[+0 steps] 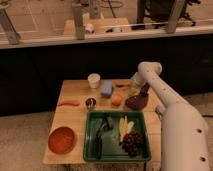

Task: Place fork in table surface

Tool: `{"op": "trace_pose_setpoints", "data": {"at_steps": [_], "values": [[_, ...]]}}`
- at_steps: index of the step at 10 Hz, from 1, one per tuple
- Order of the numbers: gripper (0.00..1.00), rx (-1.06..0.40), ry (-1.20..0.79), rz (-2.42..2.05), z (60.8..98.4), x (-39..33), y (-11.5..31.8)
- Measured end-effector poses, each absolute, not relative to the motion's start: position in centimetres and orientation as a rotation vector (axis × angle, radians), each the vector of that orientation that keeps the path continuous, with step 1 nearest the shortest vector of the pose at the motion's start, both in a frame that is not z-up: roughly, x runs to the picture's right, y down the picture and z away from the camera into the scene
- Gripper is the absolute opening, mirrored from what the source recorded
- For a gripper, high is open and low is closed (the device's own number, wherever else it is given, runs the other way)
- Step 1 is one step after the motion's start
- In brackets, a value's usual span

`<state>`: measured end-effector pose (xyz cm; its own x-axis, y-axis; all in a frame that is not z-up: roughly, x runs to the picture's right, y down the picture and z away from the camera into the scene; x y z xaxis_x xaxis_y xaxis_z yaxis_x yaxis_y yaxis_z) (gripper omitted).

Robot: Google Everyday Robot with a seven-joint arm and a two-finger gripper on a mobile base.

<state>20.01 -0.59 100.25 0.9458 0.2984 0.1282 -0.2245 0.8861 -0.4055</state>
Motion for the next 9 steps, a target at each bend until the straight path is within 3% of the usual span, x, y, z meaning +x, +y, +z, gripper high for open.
{"op": "trace_pose_setpoints", "data": {"at_steps": [9], "values": [[0.8,-0.406,-0.194,0.285,100.43,20.0,-0.56]]}}
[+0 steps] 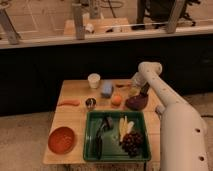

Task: Place fork in table surface

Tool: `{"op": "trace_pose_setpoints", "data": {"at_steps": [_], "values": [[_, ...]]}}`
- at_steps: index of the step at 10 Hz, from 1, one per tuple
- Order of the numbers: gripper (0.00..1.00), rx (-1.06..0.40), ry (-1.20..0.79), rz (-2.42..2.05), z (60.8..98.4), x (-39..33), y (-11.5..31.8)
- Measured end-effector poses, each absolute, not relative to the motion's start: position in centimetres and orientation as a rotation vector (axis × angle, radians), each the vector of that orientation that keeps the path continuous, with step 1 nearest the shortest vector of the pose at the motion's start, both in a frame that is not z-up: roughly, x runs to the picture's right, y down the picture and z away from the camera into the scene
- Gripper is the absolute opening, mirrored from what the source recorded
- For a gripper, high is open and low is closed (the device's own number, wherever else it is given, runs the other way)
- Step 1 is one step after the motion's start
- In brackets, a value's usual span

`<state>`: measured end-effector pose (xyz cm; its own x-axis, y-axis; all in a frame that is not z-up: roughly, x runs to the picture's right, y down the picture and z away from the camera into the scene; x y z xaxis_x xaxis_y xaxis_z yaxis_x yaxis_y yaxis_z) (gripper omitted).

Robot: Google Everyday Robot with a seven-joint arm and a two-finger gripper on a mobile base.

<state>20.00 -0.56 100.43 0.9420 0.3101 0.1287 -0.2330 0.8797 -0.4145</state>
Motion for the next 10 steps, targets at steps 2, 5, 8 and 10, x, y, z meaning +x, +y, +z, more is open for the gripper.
{"op": "trace_pose_setpoints", "data": {"at_steps": [2,5,8,10], "values": [[0.8,-0.41,-0.2,0.281,100.6,19.6,-0.7],[0.8,-0.418,-0.203,0.281,101.1,19.2,-0.6],[0.8,-0.428,-0.2,0.282,101.7,18.9,-0.4],[0.8,-0.436,-0.191,0.288,102.2,19.2,-0.3]]}}
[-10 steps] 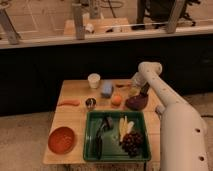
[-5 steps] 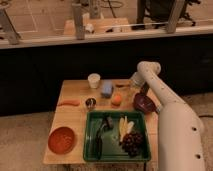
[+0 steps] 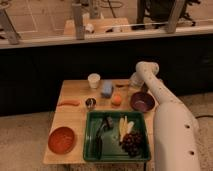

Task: Place fork in table surface

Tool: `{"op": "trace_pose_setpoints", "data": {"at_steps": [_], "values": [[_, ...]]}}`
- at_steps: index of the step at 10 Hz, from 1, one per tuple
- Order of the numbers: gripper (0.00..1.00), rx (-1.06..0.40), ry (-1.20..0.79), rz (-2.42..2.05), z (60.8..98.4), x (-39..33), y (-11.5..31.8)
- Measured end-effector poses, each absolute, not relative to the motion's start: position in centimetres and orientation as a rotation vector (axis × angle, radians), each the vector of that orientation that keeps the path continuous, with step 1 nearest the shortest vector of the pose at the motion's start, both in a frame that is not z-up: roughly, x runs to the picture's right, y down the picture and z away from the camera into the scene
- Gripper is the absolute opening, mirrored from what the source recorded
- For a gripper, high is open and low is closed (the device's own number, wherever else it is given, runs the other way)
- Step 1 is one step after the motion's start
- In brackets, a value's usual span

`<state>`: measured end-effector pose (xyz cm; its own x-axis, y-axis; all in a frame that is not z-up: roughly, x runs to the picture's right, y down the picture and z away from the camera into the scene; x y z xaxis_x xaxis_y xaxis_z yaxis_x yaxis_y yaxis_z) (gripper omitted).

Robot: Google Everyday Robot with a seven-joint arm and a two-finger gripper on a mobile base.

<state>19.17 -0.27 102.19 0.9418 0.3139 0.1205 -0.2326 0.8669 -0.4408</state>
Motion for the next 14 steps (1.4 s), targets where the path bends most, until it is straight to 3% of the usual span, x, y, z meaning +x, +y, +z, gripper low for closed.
{"op": "trace_pose_setpoints", "data": {"at_steps": [5,12,14], "values": [[0.76,-0.463,-0.175,0.308,103.3,20.3,0.1],[0.05,-0.475,-0.17,0.304,102.9,20.9,0.4],[0.0,-0.478,-0.17,0.305,102.9,21.0,0.5]]}}
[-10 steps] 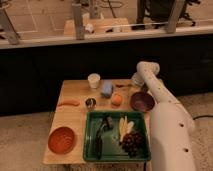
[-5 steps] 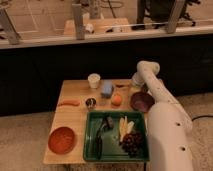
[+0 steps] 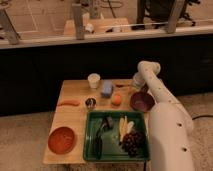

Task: Place fork in table surface

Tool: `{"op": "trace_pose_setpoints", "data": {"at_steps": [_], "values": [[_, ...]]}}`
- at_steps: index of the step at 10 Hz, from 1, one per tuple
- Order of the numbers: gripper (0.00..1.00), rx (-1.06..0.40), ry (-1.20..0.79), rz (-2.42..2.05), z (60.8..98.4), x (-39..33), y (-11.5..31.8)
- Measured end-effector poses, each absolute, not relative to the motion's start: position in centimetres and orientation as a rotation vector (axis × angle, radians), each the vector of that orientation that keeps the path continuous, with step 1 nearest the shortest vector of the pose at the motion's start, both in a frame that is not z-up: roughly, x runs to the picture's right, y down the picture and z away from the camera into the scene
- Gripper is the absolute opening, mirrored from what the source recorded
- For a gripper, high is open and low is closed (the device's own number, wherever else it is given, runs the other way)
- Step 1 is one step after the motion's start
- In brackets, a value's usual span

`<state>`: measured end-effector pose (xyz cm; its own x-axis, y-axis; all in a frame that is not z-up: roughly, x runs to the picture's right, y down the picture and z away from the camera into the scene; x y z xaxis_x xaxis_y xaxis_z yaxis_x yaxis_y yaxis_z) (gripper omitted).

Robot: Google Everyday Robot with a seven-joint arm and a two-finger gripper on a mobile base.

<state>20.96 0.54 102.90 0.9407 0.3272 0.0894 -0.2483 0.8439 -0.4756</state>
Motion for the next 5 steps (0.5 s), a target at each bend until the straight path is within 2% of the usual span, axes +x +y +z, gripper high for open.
{"op": "trace_pose_setpoints", "data": {"at_steps": [3,5], "values": [[0.02,-0.475,-0.182,0.307,102.6,20.8,0.5],[0.18,-0.449,-0.202,0.322,100.8,21.7,-0.6]]}}
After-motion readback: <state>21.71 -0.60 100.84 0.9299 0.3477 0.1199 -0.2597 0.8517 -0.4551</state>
